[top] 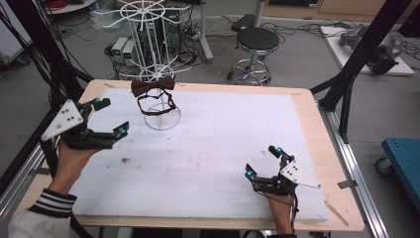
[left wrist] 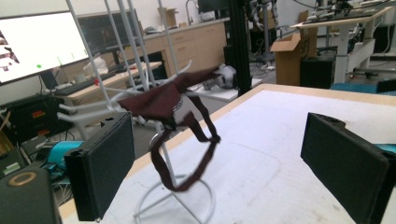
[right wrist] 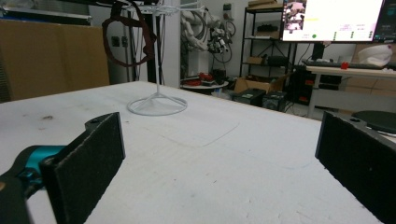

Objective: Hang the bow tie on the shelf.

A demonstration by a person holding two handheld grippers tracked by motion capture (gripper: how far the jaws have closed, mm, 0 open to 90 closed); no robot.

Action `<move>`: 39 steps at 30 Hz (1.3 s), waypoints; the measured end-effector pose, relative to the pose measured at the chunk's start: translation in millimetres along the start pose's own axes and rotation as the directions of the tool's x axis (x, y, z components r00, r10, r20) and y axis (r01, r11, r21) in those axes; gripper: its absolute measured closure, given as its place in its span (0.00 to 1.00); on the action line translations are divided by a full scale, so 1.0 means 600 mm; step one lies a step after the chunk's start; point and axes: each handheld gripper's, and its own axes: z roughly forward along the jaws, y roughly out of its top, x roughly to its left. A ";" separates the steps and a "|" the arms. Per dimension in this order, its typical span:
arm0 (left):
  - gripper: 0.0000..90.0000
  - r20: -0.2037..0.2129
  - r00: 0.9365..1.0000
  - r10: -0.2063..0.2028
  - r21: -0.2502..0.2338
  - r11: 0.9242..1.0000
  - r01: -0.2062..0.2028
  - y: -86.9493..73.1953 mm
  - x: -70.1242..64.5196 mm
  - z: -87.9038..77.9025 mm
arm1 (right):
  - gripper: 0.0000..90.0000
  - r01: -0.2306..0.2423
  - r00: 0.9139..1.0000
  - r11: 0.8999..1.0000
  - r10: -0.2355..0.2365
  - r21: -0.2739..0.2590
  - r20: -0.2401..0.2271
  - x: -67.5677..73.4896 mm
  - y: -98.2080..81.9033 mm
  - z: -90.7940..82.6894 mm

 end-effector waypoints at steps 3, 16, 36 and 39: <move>0.12 0.000 1.000 -0.009 -0.015 1.000 0.009 -0.032 -0.016 -0.017 | 0.01 0.004 1.000 1.000 -0.004 0.001 0.020 0.000 -0.009 -0.002; 0.12 -0.057 0.991 -0.119 -0.099 0.989 0.113 -0.177 -0.044 -0.069 | 0.01 -0.006 0.999 1.000 0.007 -0.023 0.045 0.000 -0.023 -0.010; 0.12 -0.102 0.985 -0.138 -0.100 0.987 0.128 -0.219 -0.055 -0.064 | 0.01 0.022 0.999 1.000 -0.021 -0.022 0.048 0.005 -0.023 -0.011; 0.12 -0.105 0.985 -0.137 -0.102 0.987 0.126 -0.219 -0.056 -0.065 | 0.01 0.022 0.999 1.000 -0.021 -0.022 0.048 0.005 -0.023 -0.011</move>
